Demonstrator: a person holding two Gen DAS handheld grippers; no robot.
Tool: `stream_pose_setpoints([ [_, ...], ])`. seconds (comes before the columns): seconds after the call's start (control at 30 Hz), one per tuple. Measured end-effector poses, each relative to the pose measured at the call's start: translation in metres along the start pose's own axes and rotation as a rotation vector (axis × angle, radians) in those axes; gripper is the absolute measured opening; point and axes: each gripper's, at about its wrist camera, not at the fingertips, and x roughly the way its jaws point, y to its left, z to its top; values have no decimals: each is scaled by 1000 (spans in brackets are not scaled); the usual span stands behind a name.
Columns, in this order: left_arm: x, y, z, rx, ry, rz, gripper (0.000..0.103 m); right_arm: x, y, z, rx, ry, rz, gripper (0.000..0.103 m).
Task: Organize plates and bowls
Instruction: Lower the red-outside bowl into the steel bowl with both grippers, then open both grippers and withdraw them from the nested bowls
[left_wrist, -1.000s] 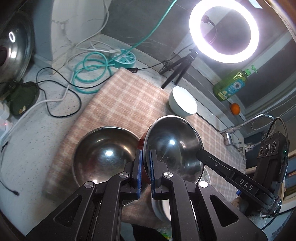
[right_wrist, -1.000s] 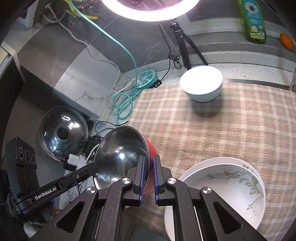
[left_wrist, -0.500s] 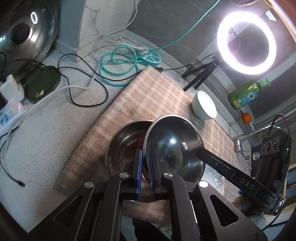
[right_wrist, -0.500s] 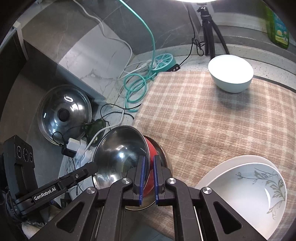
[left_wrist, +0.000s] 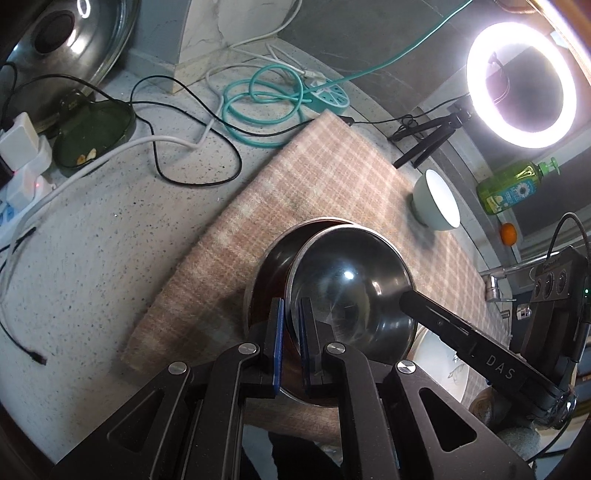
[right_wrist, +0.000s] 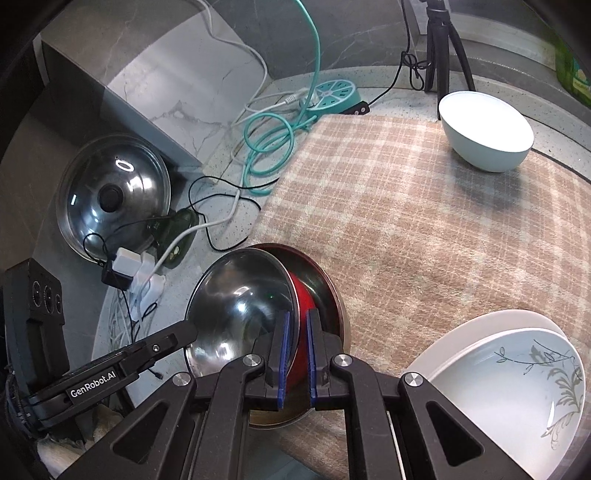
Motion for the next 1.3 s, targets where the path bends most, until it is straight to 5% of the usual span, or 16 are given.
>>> stream_pose_setpoints([
  [0.83,17,-6,-1,82,29,97,6,23,15,-3,-143,44,-140,8],
  [1.3,18,-3,1,71,45,94,6,20,21,2,-182,55,-124,11],
])
